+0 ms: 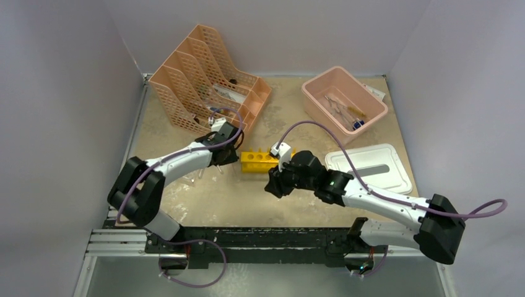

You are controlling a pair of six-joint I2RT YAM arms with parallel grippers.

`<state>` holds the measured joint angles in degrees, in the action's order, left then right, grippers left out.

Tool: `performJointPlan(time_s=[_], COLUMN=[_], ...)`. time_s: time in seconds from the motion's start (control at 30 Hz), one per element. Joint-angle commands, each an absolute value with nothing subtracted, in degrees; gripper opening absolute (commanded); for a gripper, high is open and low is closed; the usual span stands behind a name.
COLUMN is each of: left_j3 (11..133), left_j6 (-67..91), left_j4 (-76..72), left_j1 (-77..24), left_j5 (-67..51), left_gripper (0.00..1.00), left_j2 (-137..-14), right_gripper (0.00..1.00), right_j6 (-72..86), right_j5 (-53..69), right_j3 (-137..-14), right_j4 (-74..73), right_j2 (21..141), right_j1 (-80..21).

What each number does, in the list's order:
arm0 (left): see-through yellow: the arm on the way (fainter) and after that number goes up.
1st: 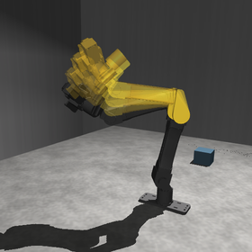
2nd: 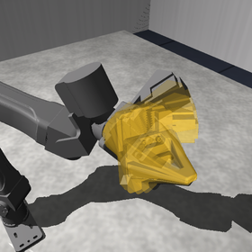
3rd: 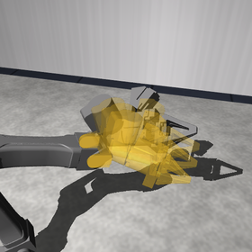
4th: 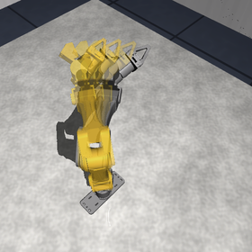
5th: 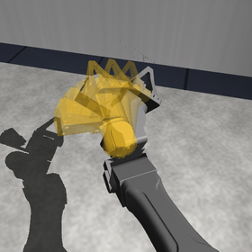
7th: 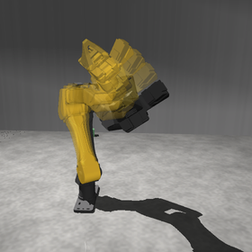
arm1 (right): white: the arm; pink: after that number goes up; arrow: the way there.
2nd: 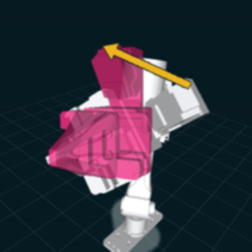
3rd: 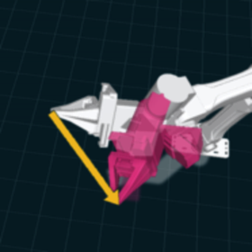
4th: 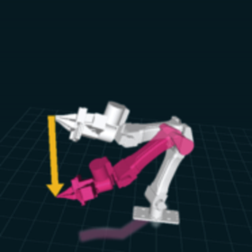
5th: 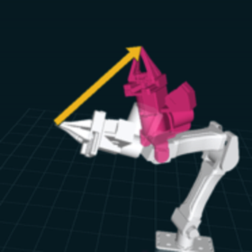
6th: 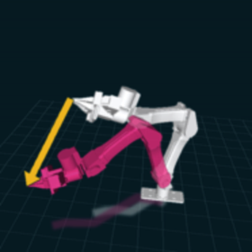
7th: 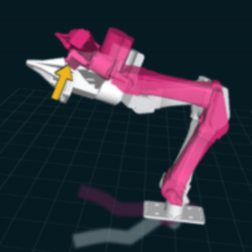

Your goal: Organize the chemistry lab equipment

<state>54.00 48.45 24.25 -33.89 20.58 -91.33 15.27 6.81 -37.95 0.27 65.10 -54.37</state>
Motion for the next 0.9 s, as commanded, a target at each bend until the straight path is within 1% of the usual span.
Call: performJointPlan(time_s=[0.0, 0.1, 0.17, 0.3, 0.4, 0.5, 0.6, 0.8, 0.87], left_j3=[53.2, 51.6, 50.3, 49.9, 50.9, 52.5, 53.8, 54.6, 54.4], left_j6=[47.6, 45.8, 43.0, 35.8, 31.3, 27.7, 24.4, 19.8, 19.2], left_j4=[23.3, 23.3, 22.1, 20.1, 17.9, 15.3, 14.0, 11.5, 10.9], left_j1=[-34.4, -34.4, -34.4, -34.4, -34.4, -34.3, -34.4, -34.4, -34.4], left_j5=[17.8, 17.5, 16.5, 13.6, 9.9, 4.3, 1.2, -4.5, -6.0], left_gripper=[0.08, 0.05, 0.05, 0.05, 0.05, 0.04, 0.04, 0.04, 0.03], left_j2=[-82.5, -77.4, -74.1, -67.8, -64.6, -63.1, -62.5, -61.7, -61.9], right_gripper=[0.45, 0.47, 0.5, 0.53, 0.54, 0.59, 0.64, 0.65, 0.65], right_j6=[19.7, 24.6, 28.5, 35.6, 37.5, 40.1, 40.2, 40.5, 38.8], right_j5=[8.9, 6.2, 4.2, 7.4, 8.0, 4.5, 4.0, 4.6, 7.5], right_j3=[-41.7, -42.7, -44.6, -54.8, -63.2, -70.5, -76.4, -83.3, -83.5], right_j4=[2.8, 3.3, 2.4, -3.8, -8.0, -12.8, -15.6, -18.1, -16.9], right_j2=[62.0, 60.6, 60.2, 62.3, 63.9, 66.0, 69.2, 76.0, 77.7], right_j1=[-54.5, -54.4, -53.7, -49.8, -49.4, -48.2, -46.2, -40.7, -38.8])
